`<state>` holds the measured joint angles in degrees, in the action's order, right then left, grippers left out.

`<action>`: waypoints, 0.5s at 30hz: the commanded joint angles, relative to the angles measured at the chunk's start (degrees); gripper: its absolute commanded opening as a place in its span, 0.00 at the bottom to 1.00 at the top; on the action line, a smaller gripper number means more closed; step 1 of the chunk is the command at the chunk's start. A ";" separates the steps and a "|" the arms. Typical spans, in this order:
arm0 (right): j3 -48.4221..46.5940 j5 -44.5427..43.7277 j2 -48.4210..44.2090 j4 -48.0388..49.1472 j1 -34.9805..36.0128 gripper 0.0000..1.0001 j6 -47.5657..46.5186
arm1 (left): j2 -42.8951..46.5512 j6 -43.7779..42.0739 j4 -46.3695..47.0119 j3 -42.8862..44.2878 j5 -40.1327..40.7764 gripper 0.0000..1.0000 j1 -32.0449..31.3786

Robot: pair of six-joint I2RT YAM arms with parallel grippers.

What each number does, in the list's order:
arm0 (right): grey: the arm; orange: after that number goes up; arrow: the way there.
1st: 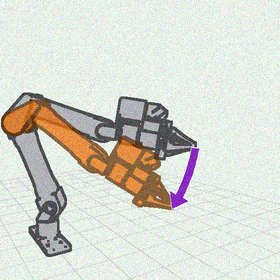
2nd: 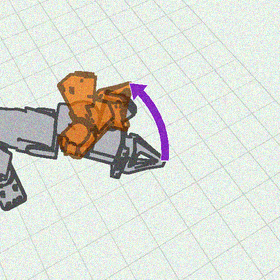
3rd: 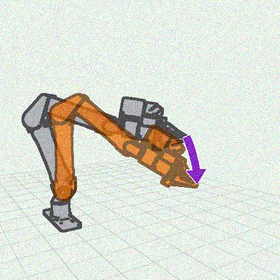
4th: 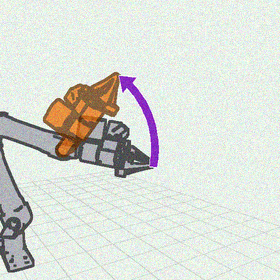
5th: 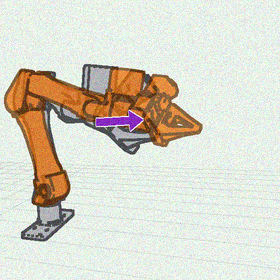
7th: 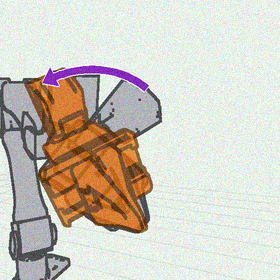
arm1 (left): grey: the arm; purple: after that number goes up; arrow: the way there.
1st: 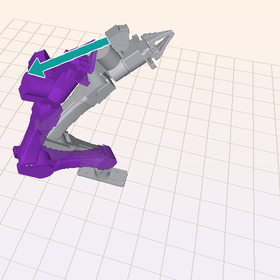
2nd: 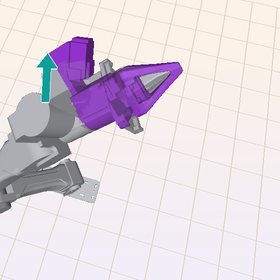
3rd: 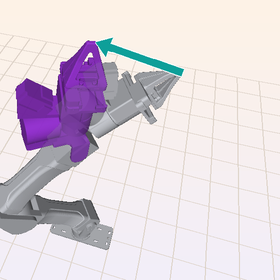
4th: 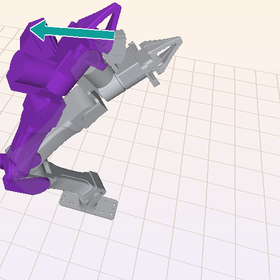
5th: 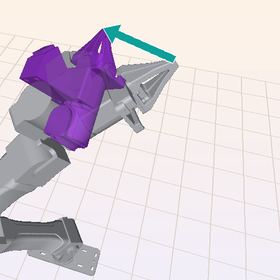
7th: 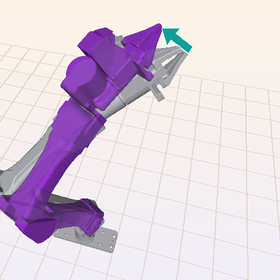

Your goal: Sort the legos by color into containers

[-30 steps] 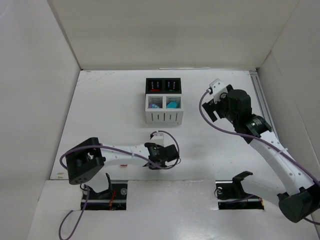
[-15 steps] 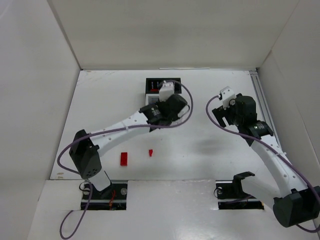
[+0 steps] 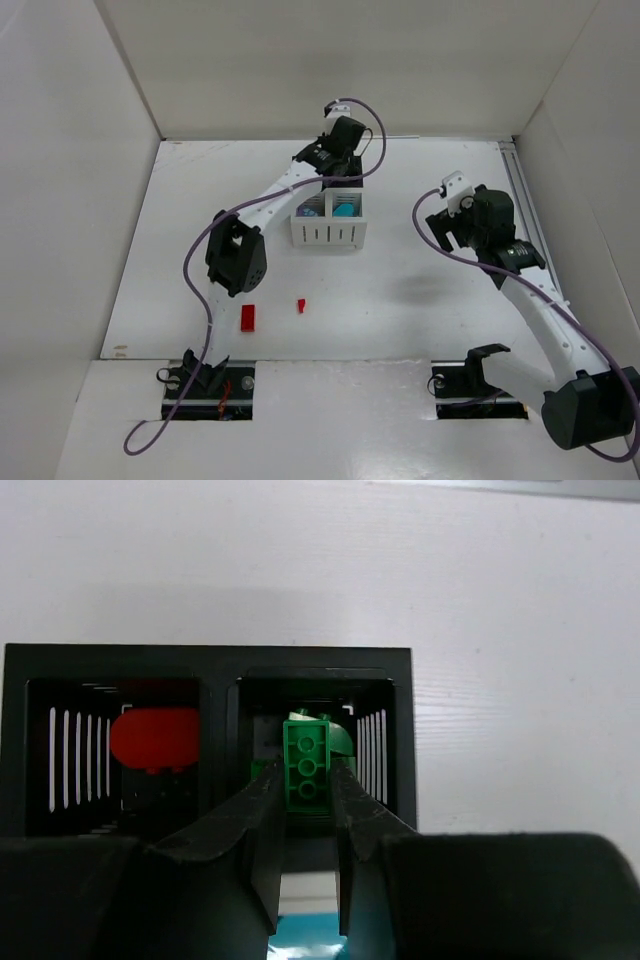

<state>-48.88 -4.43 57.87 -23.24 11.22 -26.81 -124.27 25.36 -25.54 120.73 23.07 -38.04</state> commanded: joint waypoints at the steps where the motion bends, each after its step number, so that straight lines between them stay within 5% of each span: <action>1: -0.25 1.00 -0.21 3.90 -0.41 0.99 -0.53 | 0.00 -4.09 0.31 3.37 -5.21 0.08 2.53; 11: -0.86 9.15 2.69 4.43 -0.41 0.99 -4.65 | 4.11 -8.48 5.41 -3.47 -9.62 0.52 3.15; 15: -0.86 4.89 2.69 4.01 8.44 0.99 -5.27 | 10.35 -8.49 6.64 -9.62 -10.77 0.70 3.15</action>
<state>-48.88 0.56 60.99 -21.71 14.00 -30.65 -123.04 18.06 -21.71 113.84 13.67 -34.68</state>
